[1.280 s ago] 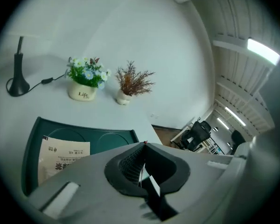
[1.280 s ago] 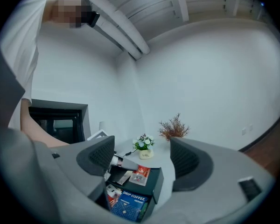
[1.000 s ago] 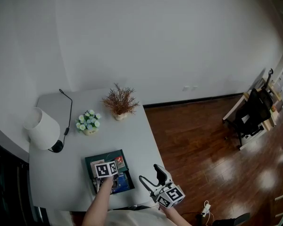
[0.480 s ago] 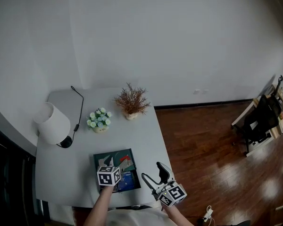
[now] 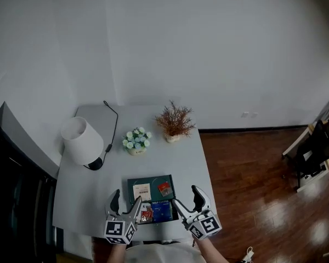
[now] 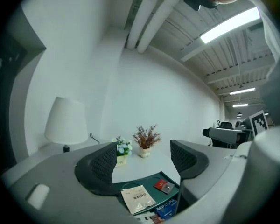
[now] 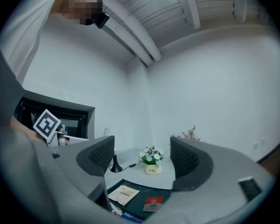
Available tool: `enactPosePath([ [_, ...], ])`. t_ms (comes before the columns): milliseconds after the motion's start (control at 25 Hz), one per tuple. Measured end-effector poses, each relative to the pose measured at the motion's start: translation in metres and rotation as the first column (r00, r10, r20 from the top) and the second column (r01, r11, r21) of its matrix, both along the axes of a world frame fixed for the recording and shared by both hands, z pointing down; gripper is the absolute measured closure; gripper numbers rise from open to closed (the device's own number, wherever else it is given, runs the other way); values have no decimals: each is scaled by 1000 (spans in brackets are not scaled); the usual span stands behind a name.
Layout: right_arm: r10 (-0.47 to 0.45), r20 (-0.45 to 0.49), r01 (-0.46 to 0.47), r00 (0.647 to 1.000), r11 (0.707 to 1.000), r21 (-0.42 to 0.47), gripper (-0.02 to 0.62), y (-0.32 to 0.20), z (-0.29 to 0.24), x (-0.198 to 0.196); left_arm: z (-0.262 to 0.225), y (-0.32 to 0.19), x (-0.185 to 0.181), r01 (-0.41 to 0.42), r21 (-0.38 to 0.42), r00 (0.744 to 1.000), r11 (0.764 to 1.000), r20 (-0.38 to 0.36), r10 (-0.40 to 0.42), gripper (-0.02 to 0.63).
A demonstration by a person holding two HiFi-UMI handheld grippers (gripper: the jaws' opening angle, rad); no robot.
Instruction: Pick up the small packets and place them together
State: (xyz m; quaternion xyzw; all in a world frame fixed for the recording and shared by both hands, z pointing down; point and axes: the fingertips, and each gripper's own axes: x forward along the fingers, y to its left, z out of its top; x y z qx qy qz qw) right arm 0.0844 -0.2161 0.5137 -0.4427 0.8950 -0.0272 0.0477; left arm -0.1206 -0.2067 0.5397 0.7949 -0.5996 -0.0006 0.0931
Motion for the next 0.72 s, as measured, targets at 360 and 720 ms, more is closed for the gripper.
enactPosePath([
  [360, -13, -115, 8, 993, 999, -50, 227, 3, 17, -38, -9, 38, -32, 76, 74, 996, 994, 49, -80, 273],
  [720, -51, -145, 42, 988, 997, -59, 228, 18, 20, -63, -11, 40, -32, 21, 79, 998, 997, 60, -26, 274],
])
